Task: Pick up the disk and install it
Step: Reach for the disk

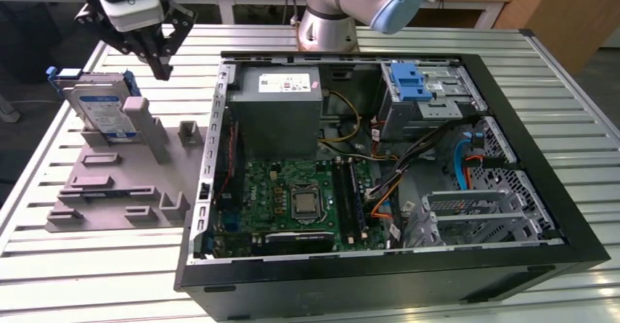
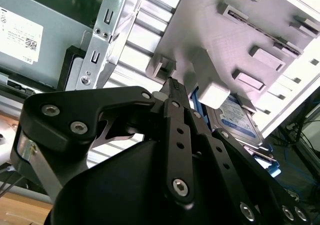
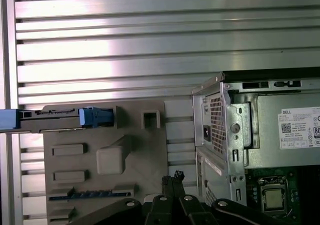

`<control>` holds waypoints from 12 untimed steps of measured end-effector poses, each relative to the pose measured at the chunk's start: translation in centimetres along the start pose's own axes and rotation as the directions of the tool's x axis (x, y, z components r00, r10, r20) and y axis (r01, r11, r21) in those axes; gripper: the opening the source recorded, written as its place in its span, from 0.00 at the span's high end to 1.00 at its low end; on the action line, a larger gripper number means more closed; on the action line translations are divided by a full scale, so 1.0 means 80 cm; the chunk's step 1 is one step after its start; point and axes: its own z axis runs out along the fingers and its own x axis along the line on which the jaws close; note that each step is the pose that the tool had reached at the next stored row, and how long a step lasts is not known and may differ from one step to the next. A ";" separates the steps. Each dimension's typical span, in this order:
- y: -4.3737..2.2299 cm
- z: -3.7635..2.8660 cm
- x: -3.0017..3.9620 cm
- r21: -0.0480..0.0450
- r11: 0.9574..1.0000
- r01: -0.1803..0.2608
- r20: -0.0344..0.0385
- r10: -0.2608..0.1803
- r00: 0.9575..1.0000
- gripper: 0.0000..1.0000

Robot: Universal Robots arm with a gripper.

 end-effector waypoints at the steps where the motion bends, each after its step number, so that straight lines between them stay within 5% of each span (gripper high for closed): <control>1: 0.0000 0.0001 0.0012 0.000 1.000 0.000 0.000 0.000 1.000 0.89; 12: -0.0002 0.0005 0.0047 0.000 1.000 0.000 0.000 0.000 1.000 0.89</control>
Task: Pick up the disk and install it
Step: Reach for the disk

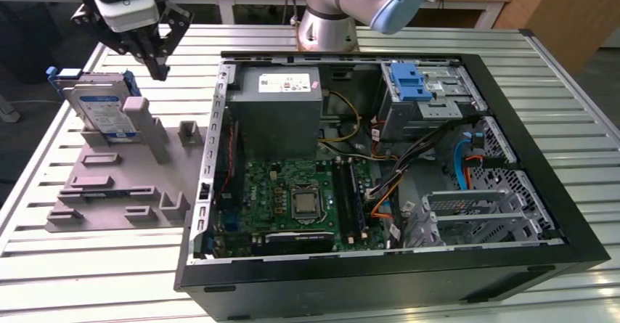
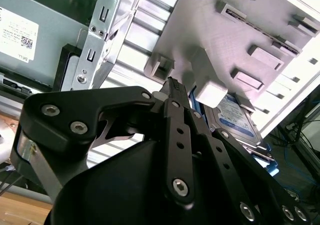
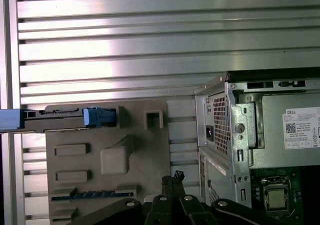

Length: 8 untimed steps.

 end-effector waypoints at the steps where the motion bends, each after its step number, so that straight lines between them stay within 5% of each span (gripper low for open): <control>1: 0.0000 0.0001 0.0001 0.000 1.000 0.000 0.000 0.000 1.000 0.89; 8: -0.0002 0.0006 0.0020 0.000 1.000 0.000 0.000 0.000 1.000 0.89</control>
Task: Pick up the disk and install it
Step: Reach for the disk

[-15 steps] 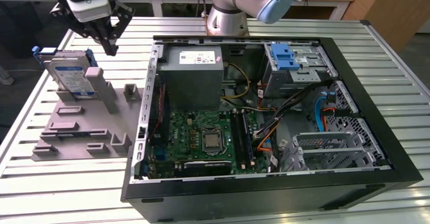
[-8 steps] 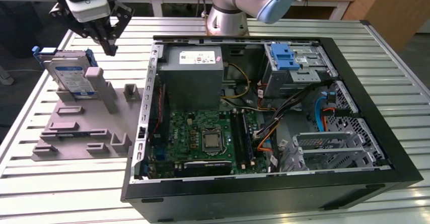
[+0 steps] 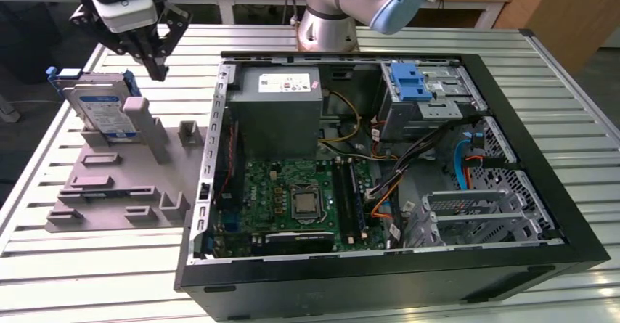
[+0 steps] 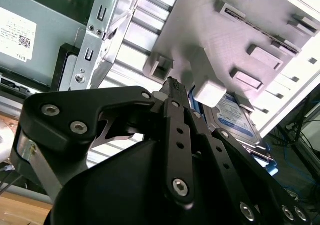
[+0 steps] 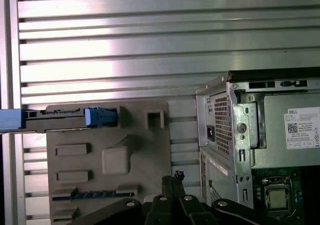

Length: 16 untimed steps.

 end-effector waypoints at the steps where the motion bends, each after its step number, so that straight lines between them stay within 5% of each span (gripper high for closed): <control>1: 0.0000 0.0001 0.0003 0.000 1.000 0.000 0.000 0.000 1.000 0.89; 16: -0.0004 0.0016 0.0053 0.000 1.000 0.000 0.000 0.000 1.000 0.89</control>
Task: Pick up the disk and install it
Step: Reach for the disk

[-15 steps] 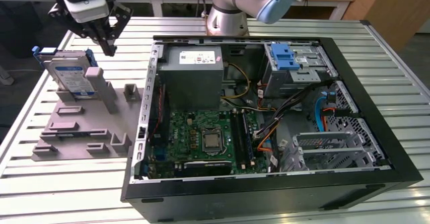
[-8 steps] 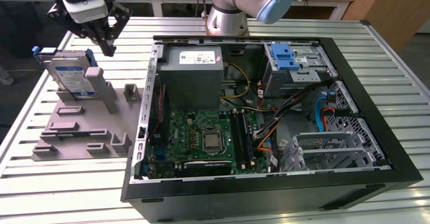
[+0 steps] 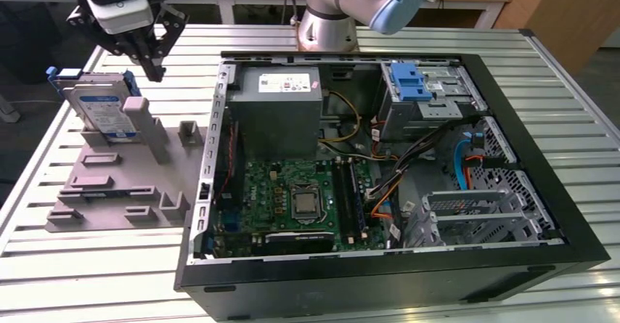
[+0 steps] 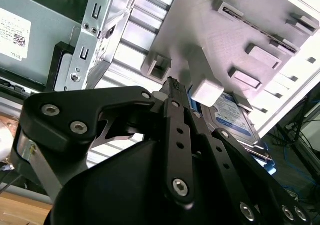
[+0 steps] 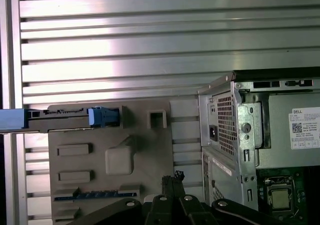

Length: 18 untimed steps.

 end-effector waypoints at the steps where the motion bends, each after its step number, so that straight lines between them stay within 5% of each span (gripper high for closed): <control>1: 0.0001 0.0000 0.0006 0.000 1.000 0.000 0.000 0.000 1.000 0.89; 5: 0.0025 0.0004 0.0061 0.000 1.000 0.000 0.000 0.000 1.000 0.89; 12: 0.0125 0.0012 0.0315 0.000 1.000 0.000 0.000 0.000 1.000 0.89; 18: 0.0145 0.0023 0.0446 0.000 1.000 0.000 0.000 0.000 1.000 0.89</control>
